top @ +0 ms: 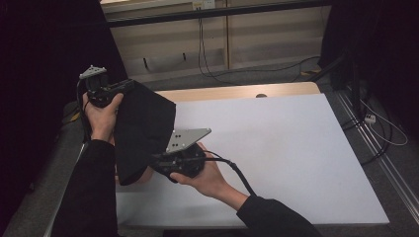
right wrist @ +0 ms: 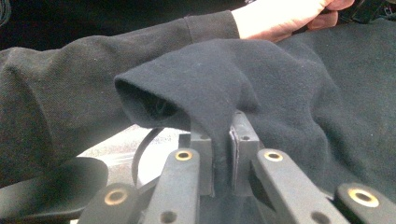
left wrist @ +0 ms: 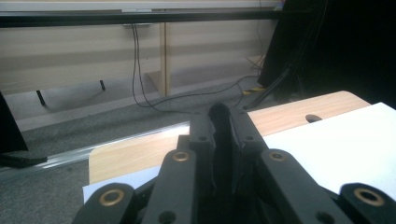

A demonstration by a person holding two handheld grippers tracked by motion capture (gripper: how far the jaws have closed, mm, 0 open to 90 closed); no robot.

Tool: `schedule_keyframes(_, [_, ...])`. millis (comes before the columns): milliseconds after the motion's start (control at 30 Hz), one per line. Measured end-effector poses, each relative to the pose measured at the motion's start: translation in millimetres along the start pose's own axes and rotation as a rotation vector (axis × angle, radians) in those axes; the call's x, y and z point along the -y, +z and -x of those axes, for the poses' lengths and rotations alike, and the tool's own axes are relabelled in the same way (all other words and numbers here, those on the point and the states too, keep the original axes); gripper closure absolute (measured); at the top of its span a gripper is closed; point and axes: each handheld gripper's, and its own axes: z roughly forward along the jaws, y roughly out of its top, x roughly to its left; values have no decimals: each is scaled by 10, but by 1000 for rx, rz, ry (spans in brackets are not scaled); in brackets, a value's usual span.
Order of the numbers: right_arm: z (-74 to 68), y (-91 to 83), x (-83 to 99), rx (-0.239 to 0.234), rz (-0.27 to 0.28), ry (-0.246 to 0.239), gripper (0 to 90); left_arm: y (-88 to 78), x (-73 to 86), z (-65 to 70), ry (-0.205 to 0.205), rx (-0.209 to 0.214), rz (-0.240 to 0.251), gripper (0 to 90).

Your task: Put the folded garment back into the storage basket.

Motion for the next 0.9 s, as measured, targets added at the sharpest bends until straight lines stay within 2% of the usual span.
schedule_keyframes(200, [-7,89,-36,-9,-4,-1,832,-28,4,-48,2,-10,0,814])
schedule_keyframes(633, [20,245,-100,-14,-14,-9,832,-93,16,-200,-38,-26,16,814])
schedule_keyframes(900, [42,334,-126,-10,-21,-12,832,-120,27,-259,-44,-35,20,814])
